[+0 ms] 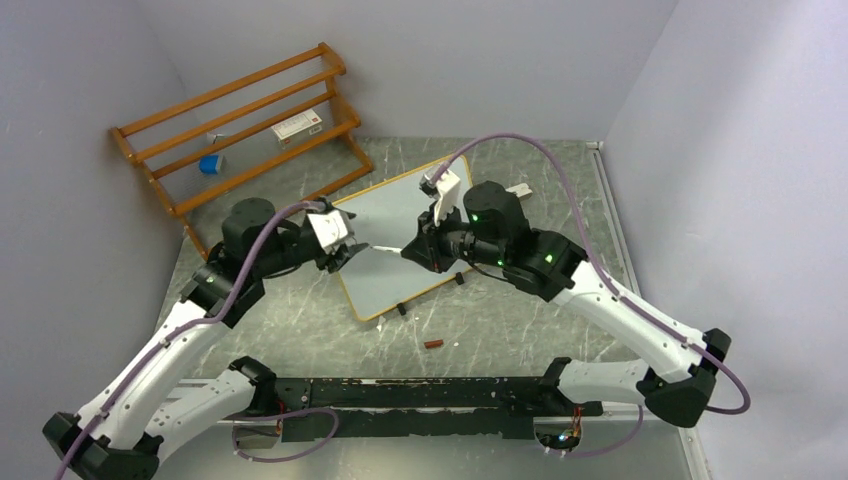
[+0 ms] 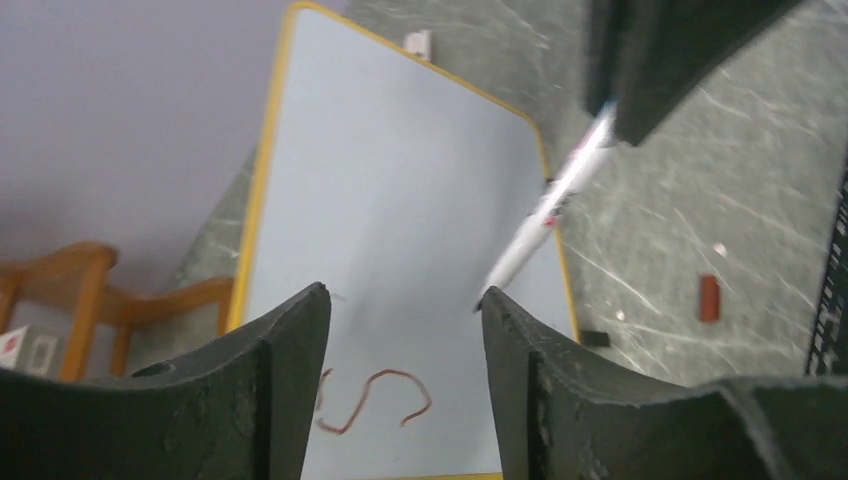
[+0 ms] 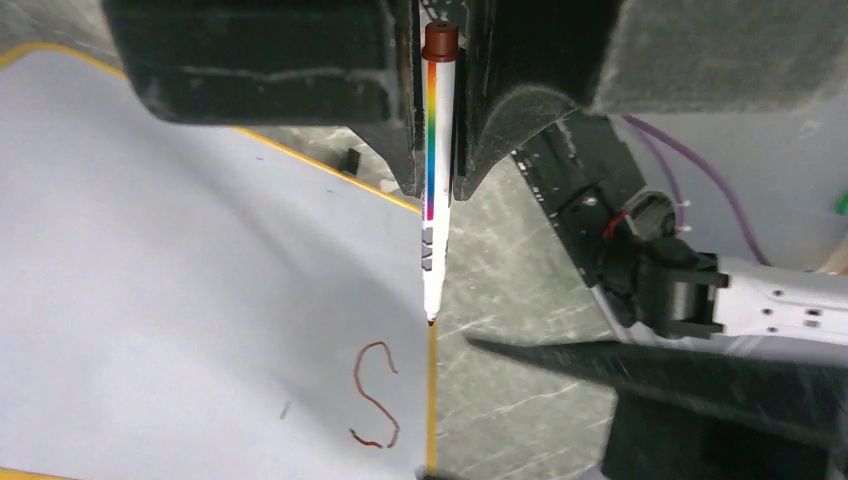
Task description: Write a sentence on the whiteboard
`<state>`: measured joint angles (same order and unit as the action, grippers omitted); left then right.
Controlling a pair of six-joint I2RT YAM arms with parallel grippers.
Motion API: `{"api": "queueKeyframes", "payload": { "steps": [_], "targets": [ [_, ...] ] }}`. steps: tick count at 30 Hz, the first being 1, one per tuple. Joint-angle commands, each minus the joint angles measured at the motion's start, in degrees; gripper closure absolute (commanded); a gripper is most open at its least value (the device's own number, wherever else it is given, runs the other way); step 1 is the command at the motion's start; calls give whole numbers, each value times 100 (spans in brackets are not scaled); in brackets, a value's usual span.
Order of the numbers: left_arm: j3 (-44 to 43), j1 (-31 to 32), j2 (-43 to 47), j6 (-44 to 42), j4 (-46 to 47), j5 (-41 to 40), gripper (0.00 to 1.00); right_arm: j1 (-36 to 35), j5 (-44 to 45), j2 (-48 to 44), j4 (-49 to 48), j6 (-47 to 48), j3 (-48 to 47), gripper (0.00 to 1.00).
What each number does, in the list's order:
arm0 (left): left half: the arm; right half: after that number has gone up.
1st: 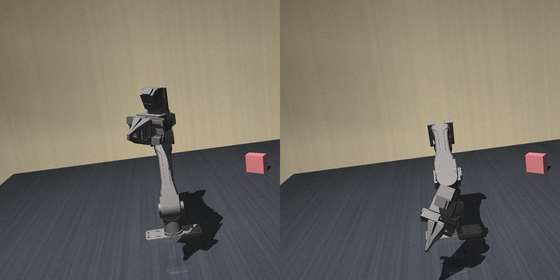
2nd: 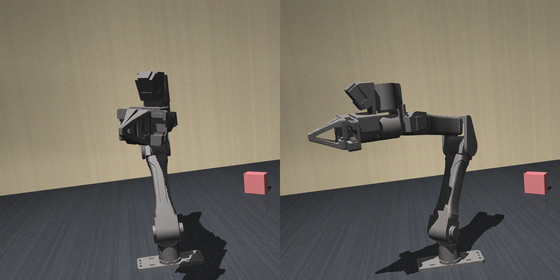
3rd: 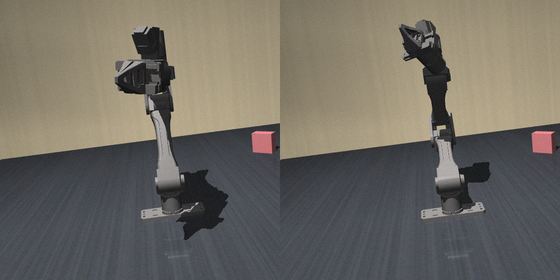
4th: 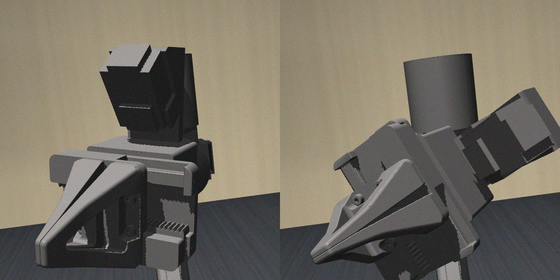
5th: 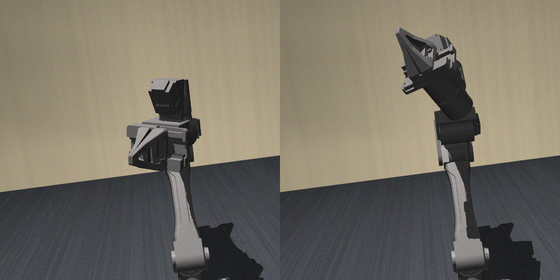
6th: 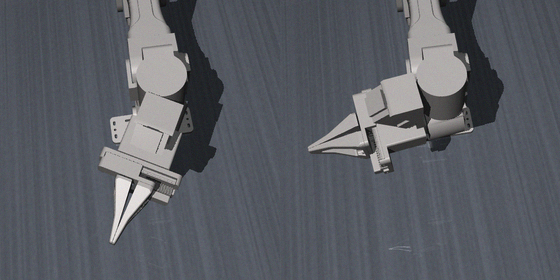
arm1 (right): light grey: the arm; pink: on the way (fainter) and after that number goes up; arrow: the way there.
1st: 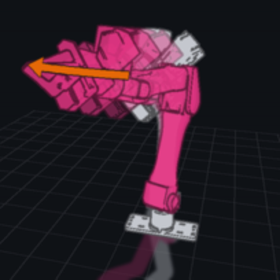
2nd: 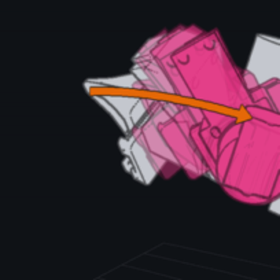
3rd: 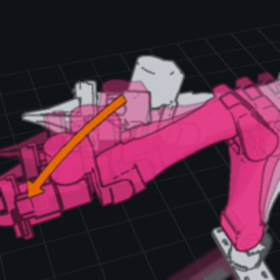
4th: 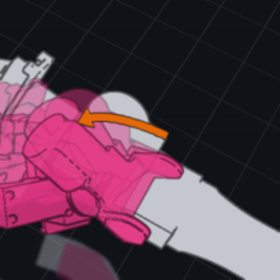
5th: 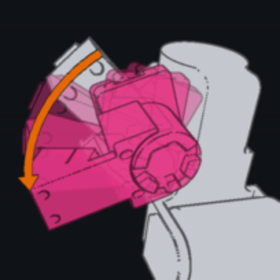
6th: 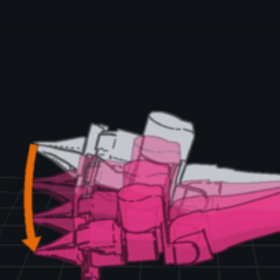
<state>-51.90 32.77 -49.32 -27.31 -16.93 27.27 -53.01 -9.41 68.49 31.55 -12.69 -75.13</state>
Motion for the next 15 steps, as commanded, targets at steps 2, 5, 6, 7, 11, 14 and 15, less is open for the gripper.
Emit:
{"api": "queueKeyframes", "payload": {
  "steps": [2, 5, 6, 7, 11, 14, 15],
  "targets": [
    [28, -524, 257, 984, 766, -553, 35, -5, 768, -386, -825, 468, 603, 100],
    [-16, -877, 145, 1363, 751, -815, 34, -13, 923, -438, -998, 607, 793, 100],
    [-21, -998, 104, 1498, 749, -815, 34, -11, 1043, -468, -1100, 633, 867, 100],
    [-22, -1120, 56, 1628, 762, -763, 34, -14, 1073, -501, -1205, 651, 939, 100],
    [-38, -1665, -192, 2007, 720, -424, 34, -64, 1149, -596, -1560, 711, 1160, 100],
    [5, -2112, -364, 2281, 772, 66, 35, -239, 1426, -593, -1681, 784, 1219, 100],
    [31, -2250, -431, 2354, 778, 272, 35, -317, 1550, -577, -1705, 818, 1227, 100]
  ]
}}
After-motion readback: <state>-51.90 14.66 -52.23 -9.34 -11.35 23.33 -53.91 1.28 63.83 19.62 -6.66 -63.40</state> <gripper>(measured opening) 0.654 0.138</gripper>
